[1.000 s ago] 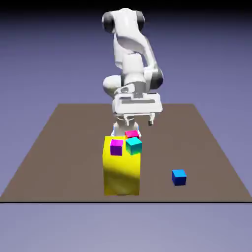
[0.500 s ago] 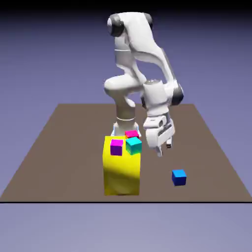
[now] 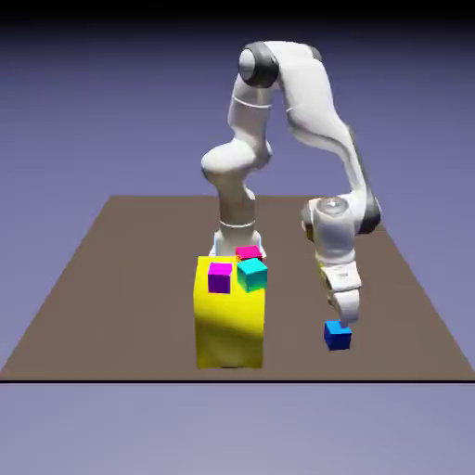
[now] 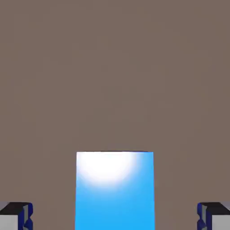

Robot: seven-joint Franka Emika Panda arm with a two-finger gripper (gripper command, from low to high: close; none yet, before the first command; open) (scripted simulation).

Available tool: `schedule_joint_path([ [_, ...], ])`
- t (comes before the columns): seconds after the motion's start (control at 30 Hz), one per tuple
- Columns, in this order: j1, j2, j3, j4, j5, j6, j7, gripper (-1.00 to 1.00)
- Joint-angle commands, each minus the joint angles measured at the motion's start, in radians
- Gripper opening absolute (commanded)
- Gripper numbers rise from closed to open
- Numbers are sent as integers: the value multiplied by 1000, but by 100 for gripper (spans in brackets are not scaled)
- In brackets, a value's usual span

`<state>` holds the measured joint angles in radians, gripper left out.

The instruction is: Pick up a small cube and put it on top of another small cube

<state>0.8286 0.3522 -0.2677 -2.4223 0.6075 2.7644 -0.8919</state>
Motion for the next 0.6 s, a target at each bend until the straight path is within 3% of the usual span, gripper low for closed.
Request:
schedule_joint_path([
  [0.0,-21,36,29,13,34,23,-27,0],
  [0.1,-72,125,102,45,117,78,-94,0],
  [0.13,-72,125,102,45,117,78,-94,-100],
  [0.33,32,-56,-45,-20,-52,-35,42,-100],
  [0.57,-78,-219,-110,84,-245,-330,-227,-100],
])
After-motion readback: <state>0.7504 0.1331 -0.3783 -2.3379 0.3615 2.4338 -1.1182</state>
